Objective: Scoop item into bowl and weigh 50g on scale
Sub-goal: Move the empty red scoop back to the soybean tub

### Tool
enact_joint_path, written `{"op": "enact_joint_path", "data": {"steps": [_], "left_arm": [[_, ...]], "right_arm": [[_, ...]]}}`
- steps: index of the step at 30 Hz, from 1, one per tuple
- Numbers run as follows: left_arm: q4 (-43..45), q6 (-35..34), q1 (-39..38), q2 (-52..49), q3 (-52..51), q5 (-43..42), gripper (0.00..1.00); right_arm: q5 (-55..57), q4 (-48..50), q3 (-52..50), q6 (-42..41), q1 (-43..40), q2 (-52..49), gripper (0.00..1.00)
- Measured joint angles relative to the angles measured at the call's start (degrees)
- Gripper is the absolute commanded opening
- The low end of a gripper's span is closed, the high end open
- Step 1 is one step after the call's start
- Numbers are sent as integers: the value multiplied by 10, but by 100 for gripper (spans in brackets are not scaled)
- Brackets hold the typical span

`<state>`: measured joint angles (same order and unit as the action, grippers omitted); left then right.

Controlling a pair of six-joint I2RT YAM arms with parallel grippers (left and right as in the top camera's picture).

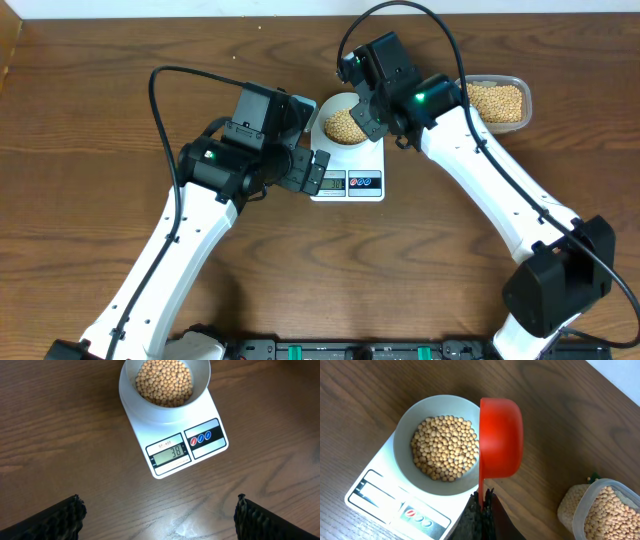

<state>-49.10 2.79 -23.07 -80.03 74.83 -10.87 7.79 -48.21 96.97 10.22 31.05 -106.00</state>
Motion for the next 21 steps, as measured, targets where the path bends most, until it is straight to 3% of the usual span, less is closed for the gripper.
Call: {"op": "enact_joint_path", "data": {"steps": [9,21], "left_arm": [[0,0,0,0,0,0,97],[0,0,0,0,0,0,97]], "right_arm": [[-66,1,0,0,-40,9,1],[-143,-17,5,-61,-191,132,1]]}}
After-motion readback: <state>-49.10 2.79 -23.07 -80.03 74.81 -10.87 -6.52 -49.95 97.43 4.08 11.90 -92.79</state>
